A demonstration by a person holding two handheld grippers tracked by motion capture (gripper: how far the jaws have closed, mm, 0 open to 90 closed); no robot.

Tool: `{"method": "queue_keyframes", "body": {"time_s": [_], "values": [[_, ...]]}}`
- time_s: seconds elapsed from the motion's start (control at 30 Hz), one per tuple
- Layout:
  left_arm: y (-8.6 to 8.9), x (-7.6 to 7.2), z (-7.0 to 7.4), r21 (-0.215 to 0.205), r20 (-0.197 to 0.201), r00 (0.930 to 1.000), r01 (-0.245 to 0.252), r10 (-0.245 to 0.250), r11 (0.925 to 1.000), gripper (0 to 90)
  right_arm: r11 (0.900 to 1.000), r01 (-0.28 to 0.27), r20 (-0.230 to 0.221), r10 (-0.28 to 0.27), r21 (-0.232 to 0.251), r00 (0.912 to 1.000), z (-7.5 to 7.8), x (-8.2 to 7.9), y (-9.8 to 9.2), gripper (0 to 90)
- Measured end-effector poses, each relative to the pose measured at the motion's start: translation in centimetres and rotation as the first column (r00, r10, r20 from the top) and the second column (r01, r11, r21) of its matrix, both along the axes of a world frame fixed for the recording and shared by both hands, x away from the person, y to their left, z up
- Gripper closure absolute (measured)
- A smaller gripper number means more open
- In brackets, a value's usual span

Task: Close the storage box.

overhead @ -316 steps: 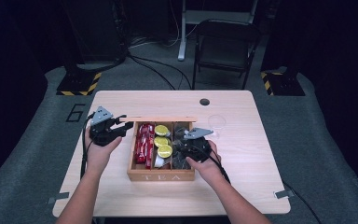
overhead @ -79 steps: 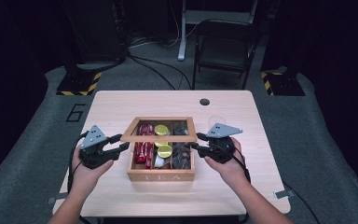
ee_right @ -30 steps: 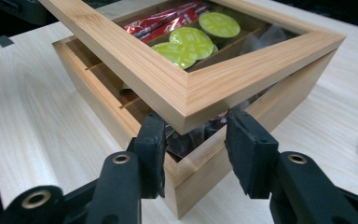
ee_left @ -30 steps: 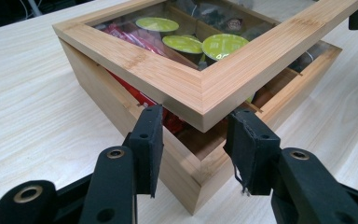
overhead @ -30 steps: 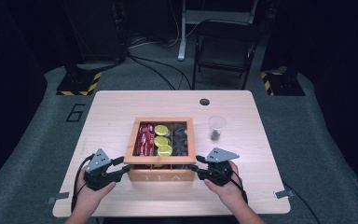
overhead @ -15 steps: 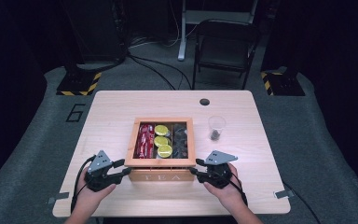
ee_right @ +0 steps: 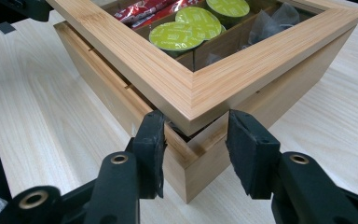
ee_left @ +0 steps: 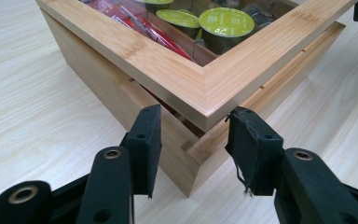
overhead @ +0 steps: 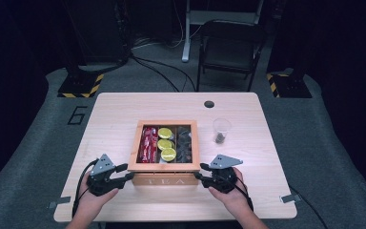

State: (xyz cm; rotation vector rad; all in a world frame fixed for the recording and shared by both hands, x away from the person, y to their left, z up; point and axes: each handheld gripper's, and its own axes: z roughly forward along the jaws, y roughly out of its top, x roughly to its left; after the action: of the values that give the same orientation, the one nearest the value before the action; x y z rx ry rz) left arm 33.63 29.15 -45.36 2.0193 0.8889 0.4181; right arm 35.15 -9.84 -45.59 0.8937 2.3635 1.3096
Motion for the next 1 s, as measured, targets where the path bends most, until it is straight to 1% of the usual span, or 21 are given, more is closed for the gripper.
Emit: {"method": "queue_keyframes", "body": {"time_s": [0.1, 0.13, 0.17, 0.2, 0.23, 0.27, 0.3, 0.33, 0.37, 0.43, 0.47, 0.5, 0.53, 0.63, 0.7, 0.73, 0.77, 0.83, 0.9, 0.93, 1.0], "values": [[0.0, 0.1, -0.2, -0.008, -0.019, 0.9998, -0.003, 0.003, 1.0, 51.2, 1.0, -0.003, -0.015, 0.003, -0.002, 0.9999, 0.0, 0.0, 0.0, 55.6], [-0.1, 0.1, -0.2, -0.004, -0.025, 0.9997, -0.003, 0.003, 1.0, 50.7, 1.0, -0.001, -0.019, 0.001, -0.007, 0.9998, 0.0, 0.0, 0.1, 55.6], [-0.1, 0.1, -0.3, 0.009, -0.027, 0.9996, 0.001, -0.001, 1.0, 50.4, 1.0, 0.004, -0.024, -0.004, -0.009, 0.9997, -0.1, 0.0, 0.1, 55.0], [-0.3, 0.2, -0.4, 0.018, -0.025, 0.9997, -0.005, 0.005, 0.9998, 50.1, 1.0, -0.003, -0.029, 0.003, -0.023, 0.9996, -0.2, 0.0, 0.2, 53.6], [-0.3, 0.2, -0.5, 0.039, -0.033, 0.9995, 0.002, -0.001, 0.9992, 49.6, 1.0, -0.012, -0.029, 0.011, -0.028, 0.9995, -0.2, 0.0, 0.2, 51.7], [-0.4, 0.3, -0.7, 0.066, -0.042, 0.9991, 0.014, -0.012, 0.9977, 49.5, 1.0, -0.003, -0.025, 0.002, -0.022, 0.9997, -0.2, -0.1, 0.3, 51.3], [-0.6, 0.3, -0.9, 0.07, -0.051, 0.9985, 0.023, -0.019, 0.9973, 47.5, 1.0, -0.008, -0.02, 0.008, -0.015, 0.9998, -0.1, -0.1, 0.2, 50.5], [-0.6, 0.4, -1.0, 0.051, -0.057, 0.9979, 0.036, -0.033, 0.9981, 42.7, 1.0, -0.012, -0.021, 0.012, -0.004, 0.9997, 0.0, 0.0, 0.2, 48.6], [-0.7, 0.5, -1.1, 0.029, -0.073, 0.9966, 0.04, -0.038, 0.9988, 40.4, 1.0, -0.017, -0.027, 0.017, 0.0, 0.9995, 0.1, 0.0, 0.1, 47.4], [-0.6, 0.5, -1.1, 0.039, -0.066, 0.9974, 0.032, -0.029, 0.9987, 38.3, 1.0, -0.012, -0.02, 0.012, -0.011, 0.9997, 0.0, 0.1, 0.1, 46.7], [-0.5, 0.5, -1.1, 0.039, -0.067, 0.9974, 0.029, -0.026, 0.9988, 37.7, 1.0, -0.013, -0.029, 0.012, -0.02, 0.9995, -0.1, 0.1, 0.1, 46.5], [-0.4, 0.5, -1.1, 0.035, -0.07, 0.9972, 0.029, -0.027, 0.999, 37.7, 1.0, -0.013, -0.03, 0.012, -0.015, 0.9995, -0.2, 0.1, 0.1, 46.5], [-0.4, 0.5, -1.0, 0.029, -0.065, 0.9977, 0.022, -0.02, 0.9993, 37.7, 1.0, -0.007, -0.037, 0.006, -0.012, 0.9993, -0.2, 0.1, 0.1, 46.4], [-0.4, 0.5, -0.8, 0.027, -0.06, 0.9979, 0.025, -0.024, 0.9993, 37.7, 1.0, -0.016, -0.028, 0.016, -0.011, 0.9995, -0.2, 0.2, 0.1, 45.8], [-0.4, 0.4, -0.7, 0.016, -0.051, 0.9985, 0.022, -0.021, 0.9996, 37.7, 1.0, -0.01, -0.029, 0.009, -0.004, 0.9995, -0.1, 0.1, 0.1, 44.9], [-0.4, 0.4, -0.5, 0.013, -0.052, 0.9984, 0.024, -0.023, 0.9996, 37.7, 1.0, -0.001, -0.028, 0.001, -0.001, 0.9996, -0.1, 0.1, 0.1, 44.8], [-0.3, 0.4, -0.4, 0.007, -0.043, 0.9989, 0.019, -0.019, 0.9998, 37.7, 1.0, -0.007, -0.02, 0.007, -0.002, 0.9998, 0.0, 0.2, 0.1, 44.6], [-0.2, 0.4, -0.1, -0.002, -0.029, 0.9995, 0.011, -0.011, 0.9999, 37.7, 1.0, 0.004, -0.019, -0.003, 0.008, 0.9998, 0.1, 0.2, -0.1, 44.5], [0.0, 0.4, 0.2, -0.008, -0.023, 0.9997, 0.005, -0.005, 1.0, 37.8, 1.0, 0.012, -0.019, -0.012, 0.009, 0.9997, 0.3, 0.3, -0.3, 44.5], [0.1, 0.4, 0.3, -0.013, -0.013, 0.9999, -0.006, 0.006, 0.9999, 37.7, 1.0, 0.008, -0.013, -0.008, 0.012, 0.9999, 0.4, 0.4, -0.5, 44.5], [0.5, 0.5, 0.6, -0.017, -0.01, 0.9998, -0.017, 0.016, 0.9997, 37.7, 1.0, 0.021, -0.009, -0.02, 0.022, 0.9997, 0.6, 0.6, -0.9, 44.5]]}}
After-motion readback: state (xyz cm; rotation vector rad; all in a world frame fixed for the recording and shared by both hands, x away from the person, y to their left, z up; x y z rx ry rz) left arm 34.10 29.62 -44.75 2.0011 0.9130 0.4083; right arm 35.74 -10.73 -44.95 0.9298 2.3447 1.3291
